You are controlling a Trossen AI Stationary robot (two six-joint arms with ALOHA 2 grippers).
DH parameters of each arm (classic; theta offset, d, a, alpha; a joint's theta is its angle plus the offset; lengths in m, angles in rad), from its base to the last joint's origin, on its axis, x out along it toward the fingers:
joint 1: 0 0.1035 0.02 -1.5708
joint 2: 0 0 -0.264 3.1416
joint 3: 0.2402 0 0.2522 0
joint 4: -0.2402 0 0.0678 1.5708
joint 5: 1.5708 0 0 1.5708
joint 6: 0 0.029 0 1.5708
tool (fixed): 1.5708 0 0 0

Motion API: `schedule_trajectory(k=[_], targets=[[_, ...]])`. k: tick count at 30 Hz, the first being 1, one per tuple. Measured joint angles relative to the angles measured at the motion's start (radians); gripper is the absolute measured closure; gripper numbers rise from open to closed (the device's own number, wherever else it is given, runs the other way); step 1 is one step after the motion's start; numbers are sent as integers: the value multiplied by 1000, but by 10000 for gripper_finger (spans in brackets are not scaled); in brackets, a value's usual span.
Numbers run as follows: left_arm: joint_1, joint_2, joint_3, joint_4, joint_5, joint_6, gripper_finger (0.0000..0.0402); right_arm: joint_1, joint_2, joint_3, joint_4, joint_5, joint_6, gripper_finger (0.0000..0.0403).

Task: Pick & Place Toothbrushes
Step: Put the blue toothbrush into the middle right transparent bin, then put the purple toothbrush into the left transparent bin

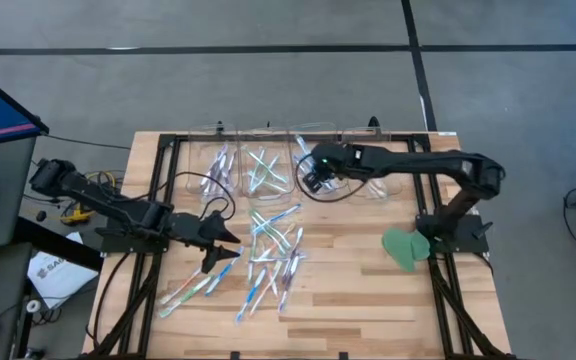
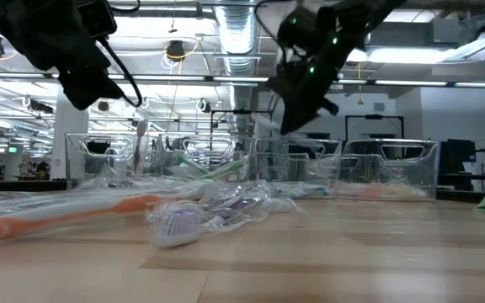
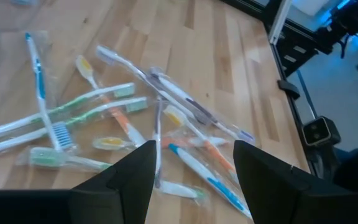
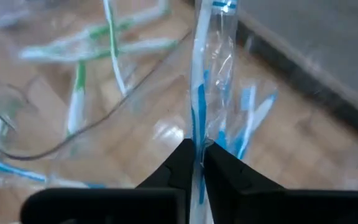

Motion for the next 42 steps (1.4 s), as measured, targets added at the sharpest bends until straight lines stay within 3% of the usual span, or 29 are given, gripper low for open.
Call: schedule_trajectory(k=[8,15,19,27,42], targets=[[-56,0,0,4,1,1,192,-26,54,16,-14,-14,90,299],[-63,0,0,10,1,2,192,-24,-3,15,-24,-14,78,210],[-63,0,0,19,0,-17,192,-18,-55,15,-34,-25,73,179],[-63,0,0,24,25,-25,192,83,-184,15,-145,-71,11,169],[-63,0,0,35,29,32,200,517,-241,15,-248,-70,12,168]])
